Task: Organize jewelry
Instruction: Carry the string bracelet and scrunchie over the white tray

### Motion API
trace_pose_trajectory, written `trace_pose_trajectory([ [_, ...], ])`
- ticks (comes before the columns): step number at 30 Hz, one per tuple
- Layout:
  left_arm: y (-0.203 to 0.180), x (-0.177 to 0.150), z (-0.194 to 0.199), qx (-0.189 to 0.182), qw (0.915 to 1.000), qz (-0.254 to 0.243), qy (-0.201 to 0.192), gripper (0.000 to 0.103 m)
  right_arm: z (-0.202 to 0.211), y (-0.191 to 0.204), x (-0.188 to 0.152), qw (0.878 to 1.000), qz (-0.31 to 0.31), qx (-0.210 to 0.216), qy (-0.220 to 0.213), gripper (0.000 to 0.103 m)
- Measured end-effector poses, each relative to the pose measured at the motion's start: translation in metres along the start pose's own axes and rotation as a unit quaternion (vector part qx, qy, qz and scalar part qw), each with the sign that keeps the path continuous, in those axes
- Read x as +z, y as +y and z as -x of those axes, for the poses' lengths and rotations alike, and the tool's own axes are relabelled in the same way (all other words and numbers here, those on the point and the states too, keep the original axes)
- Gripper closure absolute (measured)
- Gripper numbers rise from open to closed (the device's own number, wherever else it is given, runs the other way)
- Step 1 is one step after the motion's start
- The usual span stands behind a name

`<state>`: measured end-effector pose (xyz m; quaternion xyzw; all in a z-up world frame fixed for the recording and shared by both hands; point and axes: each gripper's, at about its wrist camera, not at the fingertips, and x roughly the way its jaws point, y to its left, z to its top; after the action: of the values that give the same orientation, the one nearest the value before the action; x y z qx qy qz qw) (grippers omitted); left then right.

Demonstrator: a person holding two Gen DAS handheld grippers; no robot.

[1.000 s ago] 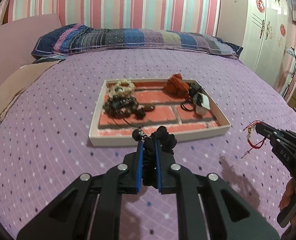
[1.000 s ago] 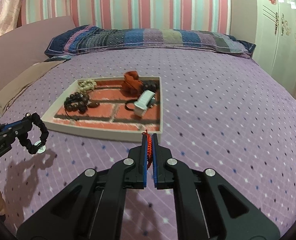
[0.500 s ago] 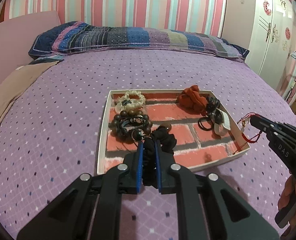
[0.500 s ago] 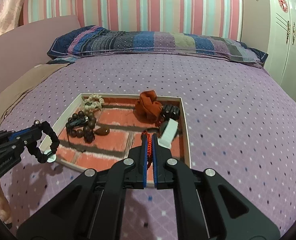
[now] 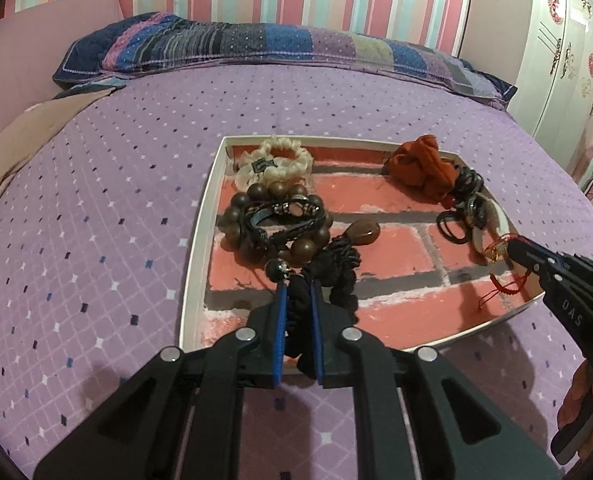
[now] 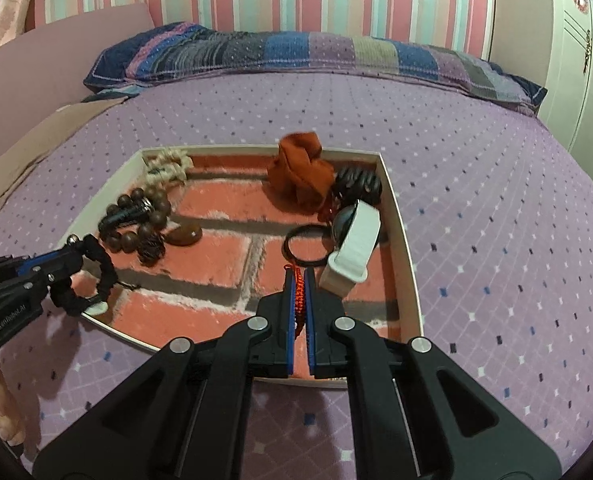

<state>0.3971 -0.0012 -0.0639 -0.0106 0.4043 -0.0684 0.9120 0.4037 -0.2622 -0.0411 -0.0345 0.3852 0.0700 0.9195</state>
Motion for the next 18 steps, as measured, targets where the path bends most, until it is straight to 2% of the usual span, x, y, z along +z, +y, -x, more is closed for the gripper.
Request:
trace_pose_trajectory([
  [18,0.013,-0.007,-0.024,0.018,0.9995,0.002,0.025,0.09,-0.036,-0.016,-0.016,0.999,-0.02,-0.006,0.047,0.098],
])
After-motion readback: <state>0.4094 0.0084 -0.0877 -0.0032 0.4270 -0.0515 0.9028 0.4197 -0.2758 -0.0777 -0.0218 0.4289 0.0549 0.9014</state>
